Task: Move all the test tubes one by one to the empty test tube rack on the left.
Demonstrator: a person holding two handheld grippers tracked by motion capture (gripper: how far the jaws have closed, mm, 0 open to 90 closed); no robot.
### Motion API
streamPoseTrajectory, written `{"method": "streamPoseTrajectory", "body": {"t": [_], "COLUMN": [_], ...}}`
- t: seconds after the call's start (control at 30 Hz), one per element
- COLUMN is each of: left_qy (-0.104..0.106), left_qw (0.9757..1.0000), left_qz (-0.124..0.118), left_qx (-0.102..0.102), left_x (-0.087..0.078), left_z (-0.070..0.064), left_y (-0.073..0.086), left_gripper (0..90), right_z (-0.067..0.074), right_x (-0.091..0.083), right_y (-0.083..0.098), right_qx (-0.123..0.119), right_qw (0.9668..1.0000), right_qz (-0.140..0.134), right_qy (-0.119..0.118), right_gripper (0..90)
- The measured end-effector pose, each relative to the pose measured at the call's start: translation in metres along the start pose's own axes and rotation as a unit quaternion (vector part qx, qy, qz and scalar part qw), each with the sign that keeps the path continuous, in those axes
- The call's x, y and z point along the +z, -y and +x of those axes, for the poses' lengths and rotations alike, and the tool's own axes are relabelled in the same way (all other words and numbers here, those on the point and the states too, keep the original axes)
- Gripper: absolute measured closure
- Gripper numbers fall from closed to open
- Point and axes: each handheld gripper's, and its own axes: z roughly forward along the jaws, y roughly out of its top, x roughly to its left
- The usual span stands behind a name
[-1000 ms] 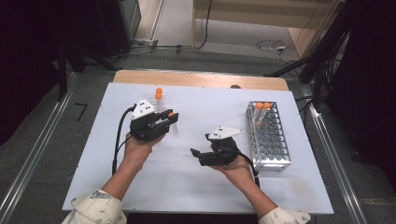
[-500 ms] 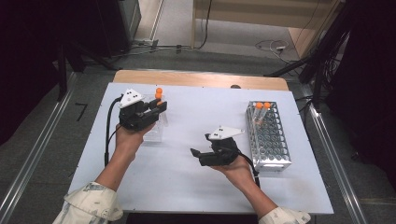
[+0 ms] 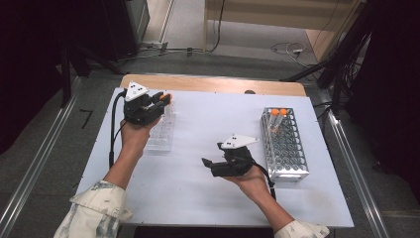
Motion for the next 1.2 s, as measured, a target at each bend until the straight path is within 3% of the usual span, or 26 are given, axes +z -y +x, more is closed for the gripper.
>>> {"method": "streamPoseTrajectory", "body": {"t": [0.2,0.4,0.47,0.57,0.7,1.2], "left_qy": [-0.020,-0.025,-0.036,-0.038,-0.047,-0.058], "left_qw": [0.9998,0.9997,0.9992,0.9991,0.9982,0.9966], "left_qz": [-0.001,0.004,0.009,0.017,0.028,0.055], "left_qx": [0.008,0.004,0.013,0.010,0.025,0.020], "left_x": [0.006,0.014,0.017,0.023,0.028,0.038], "left_z": [0.004,0.007,0.006,0.007,0.004,0.005], "left_y": [-0.002,0.001,0.002,0.006,0.011,0.034], "left_gripper": [70.4,70.4,70.4,70.3,70.3,70.1], "right_z": [0.001,0.001,0.001,0.001,0.001,0.001], "right_x": [0.000,0.000,0.000,0.000,0.000,0.001], "right_y": [0.000,0.001,0.001,0.001,0.002,0.003], "right_qx": [-0.002,-0.001,0.001,-0.002,0.000,0.002], "right_qw": [1.0000,1.0000,1.0000,1.0000,1.0000,1.0000], "right_qz": [0.001,0.000,0.001,0.003,0.004,0.005], "right_qy": [-0.001,-0.001,-0.002,-0.003,-0.003,-0.003], "right_gripper": [23.0,23.4,23.4,23.4,23.5,23.5]}}
